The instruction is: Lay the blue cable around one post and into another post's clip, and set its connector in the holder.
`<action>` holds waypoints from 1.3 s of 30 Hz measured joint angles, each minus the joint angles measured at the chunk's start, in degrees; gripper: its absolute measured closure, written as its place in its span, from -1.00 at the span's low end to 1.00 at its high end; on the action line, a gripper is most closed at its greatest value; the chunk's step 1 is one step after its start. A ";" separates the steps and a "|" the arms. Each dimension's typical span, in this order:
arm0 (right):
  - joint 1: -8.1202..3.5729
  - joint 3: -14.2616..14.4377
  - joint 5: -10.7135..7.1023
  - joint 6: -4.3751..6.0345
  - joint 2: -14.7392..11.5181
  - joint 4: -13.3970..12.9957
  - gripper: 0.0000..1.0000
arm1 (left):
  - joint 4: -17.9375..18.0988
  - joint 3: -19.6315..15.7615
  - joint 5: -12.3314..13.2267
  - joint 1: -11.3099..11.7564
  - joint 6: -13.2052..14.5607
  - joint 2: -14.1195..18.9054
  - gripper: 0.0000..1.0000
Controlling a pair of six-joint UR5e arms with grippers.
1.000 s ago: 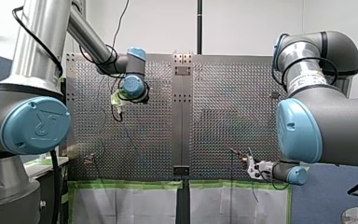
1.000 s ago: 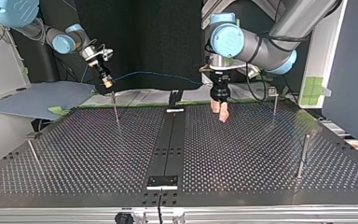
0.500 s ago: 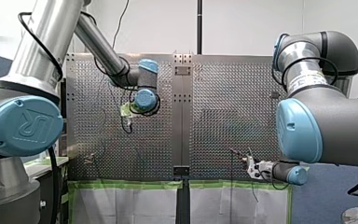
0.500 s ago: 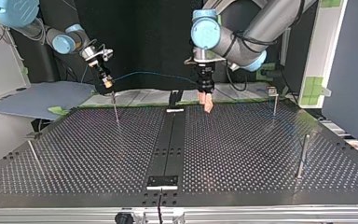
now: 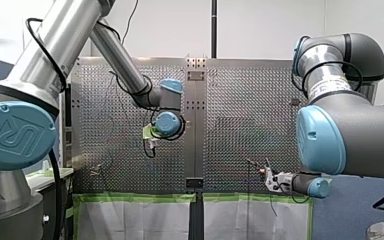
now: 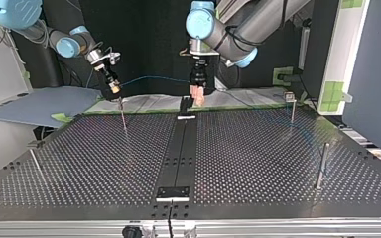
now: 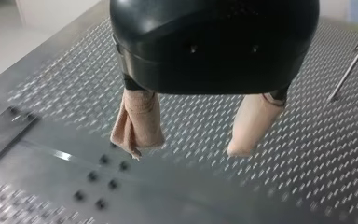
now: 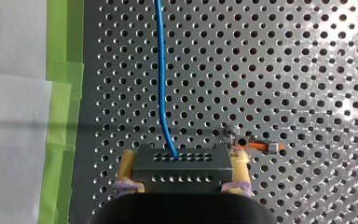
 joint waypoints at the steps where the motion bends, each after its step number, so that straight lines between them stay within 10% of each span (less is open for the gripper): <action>1: 0.02 0.00 0.00 -0.06 0.00 0.01 1.00 | 0.47 0.00 0.12 -0.45 0.03 -0.44 -1.00; 39: -0.28 -0.06 0.63 -1.89 -0.01 1.01 1.00 | 6.86 1.18 14.31 -18.27 1.27 -15.56 -1.00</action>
